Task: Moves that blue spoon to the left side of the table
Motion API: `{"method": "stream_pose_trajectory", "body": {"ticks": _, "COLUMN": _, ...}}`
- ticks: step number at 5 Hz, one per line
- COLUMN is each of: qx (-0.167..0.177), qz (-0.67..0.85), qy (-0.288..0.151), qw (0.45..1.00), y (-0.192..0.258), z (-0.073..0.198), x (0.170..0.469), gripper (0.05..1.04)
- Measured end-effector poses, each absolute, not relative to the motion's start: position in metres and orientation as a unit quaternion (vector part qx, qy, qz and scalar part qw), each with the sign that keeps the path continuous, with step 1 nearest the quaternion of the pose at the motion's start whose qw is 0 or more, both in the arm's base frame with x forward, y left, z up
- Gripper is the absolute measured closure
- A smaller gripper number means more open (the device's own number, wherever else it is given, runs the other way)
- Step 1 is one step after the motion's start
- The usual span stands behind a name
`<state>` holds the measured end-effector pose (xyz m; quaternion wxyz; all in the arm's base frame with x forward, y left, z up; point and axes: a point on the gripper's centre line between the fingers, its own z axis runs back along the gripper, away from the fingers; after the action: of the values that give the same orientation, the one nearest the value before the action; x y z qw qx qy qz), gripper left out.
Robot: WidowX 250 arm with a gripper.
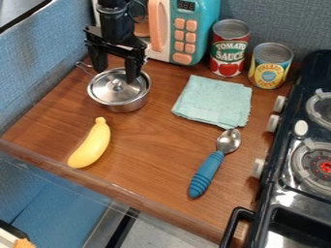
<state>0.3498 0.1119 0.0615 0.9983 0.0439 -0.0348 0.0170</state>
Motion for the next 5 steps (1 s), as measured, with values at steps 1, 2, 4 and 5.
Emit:
{"method": "stream_pose_trajectory", "body": {"ticks": 1, "qx": 0.038, "qz": 0.016, "qy": -0.015, "qw": 0.999, "y": 0.110, "z": 0.047, "x": 0.346, "gripper": 0.083}}
{"method": "stream_pose_trajectory", "body": {"ticks": 2, "qx": 0.033, "qz": -0.037, "qy": -0.003, "qw": 0.999, "y": 0.068, "z": 0.042, "x": 0.340, "gripper": 0.083}}
{"method": "stream_pose_trajectory", "body": {"ticks": 4, "qx": 0.029, "qz": -0.125, "qy": -0.045, "qw": 0.991, "y": -0.019, "z": 0.061, "x": 0.328, "gripper": 0.083}}
{"method": "stream_pose_trajectory", "body": {"ticks": 5, "qx": 0.012, "qz": -0.147, "qy": -0.050, "qw": 0.988, "y": -0.055, "z": 0.052, "x": 0.320, "gripper": 0.083}}
